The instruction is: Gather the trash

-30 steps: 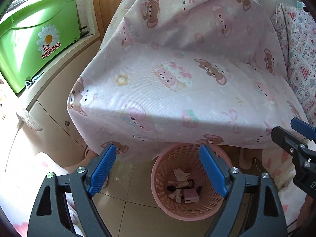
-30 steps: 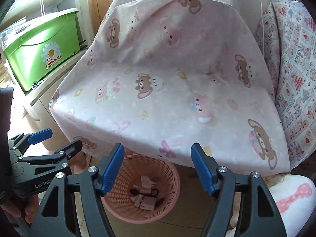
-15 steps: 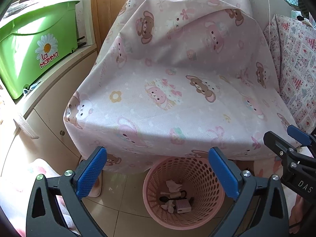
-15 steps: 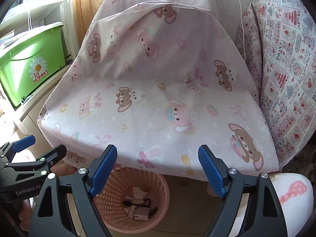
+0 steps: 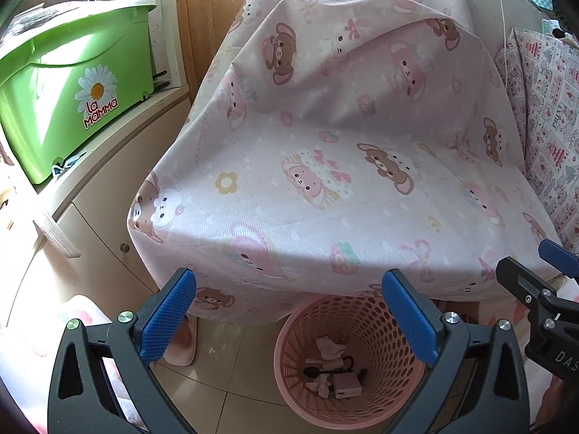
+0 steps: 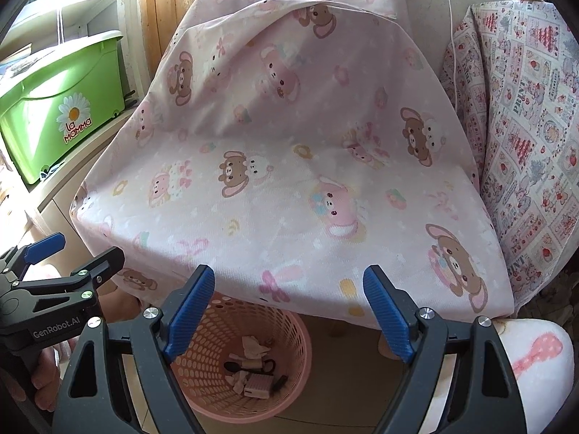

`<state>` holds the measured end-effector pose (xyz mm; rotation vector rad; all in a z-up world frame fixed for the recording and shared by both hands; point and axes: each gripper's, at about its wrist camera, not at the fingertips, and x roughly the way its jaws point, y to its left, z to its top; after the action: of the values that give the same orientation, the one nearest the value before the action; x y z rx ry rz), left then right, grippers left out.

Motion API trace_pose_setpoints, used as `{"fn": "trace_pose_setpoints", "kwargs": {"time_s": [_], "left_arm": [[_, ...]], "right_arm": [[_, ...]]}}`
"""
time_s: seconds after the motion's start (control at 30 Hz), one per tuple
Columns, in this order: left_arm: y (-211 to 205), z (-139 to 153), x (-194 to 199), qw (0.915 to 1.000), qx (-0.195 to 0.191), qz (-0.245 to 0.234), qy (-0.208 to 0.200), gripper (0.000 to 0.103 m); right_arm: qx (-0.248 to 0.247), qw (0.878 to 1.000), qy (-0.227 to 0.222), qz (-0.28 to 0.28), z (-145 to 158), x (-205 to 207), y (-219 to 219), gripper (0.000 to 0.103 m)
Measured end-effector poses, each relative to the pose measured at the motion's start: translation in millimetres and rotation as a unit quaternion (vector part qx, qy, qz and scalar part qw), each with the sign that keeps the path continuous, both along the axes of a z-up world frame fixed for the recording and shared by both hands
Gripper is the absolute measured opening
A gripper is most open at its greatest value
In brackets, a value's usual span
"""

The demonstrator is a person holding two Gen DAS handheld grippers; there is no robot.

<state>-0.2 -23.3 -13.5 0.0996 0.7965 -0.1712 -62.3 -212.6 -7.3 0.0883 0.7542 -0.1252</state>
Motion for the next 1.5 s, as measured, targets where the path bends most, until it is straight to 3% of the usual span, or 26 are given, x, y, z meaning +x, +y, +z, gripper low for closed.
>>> {"fn": "trace_pose_setpoints", "kwargs": {"time_s": [1.0, 1.5], "left_arm": [[6.3, -4.3, 4.6, 0.9997, -0.016, 0.009, 0.014, 0.102], [-1.8, -1.6, -3.1, 1.0000, 0.006, 0.001, -0.005, 0.102]], "right_arm": [[-0.002, 1.000, 0.004, -0.001, -1.7, -1.2, -2.8, 0.086], [-0.001, 1.000, 0.013, -0.001, -5.0, 2.7, -4.2, 0.086]]}}
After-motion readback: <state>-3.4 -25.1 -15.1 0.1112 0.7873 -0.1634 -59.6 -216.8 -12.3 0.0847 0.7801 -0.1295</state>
